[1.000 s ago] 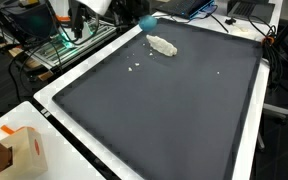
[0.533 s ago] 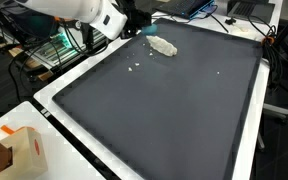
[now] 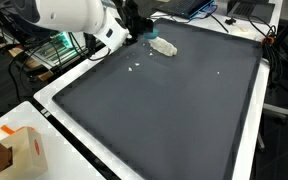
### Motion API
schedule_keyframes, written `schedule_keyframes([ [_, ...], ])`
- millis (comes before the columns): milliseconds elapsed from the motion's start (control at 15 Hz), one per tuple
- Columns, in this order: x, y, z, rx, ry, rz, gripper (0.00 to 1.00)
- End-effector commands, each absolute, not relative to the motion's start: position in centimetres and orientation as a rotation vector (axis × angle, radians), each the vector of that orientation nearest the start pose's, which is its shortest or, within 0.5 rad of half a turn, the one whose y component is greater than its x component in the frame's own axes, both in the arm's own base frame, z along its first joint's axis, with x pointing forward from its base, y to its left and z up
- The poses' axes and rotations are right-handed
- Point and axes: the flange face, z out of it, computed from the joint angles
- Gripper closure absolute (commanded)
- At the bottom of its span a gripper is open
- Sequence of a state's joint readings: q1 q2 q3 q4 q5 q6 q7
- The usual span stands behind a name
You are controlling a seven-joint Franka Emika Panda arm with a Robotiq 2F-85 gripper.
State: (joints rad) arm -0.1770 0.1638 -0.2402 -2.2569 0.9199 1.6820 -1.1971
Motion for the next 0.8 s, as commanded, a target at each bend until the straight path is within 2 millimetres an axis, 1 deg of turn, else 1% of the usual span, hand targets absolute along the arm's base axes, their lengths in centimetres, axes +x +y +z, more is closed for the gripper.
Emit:
schedule_keyframes([
  [0,46.3,-12.1,28.4,-2.08,-0.223,-0.121,0.75],
  [600,46.4,-11.2,28.9,-2.139,-0.14,-0.059,0.75],
  [733,46.5,-10.9,29.1,-2.18,-0.126,-0.041,0.75],
])
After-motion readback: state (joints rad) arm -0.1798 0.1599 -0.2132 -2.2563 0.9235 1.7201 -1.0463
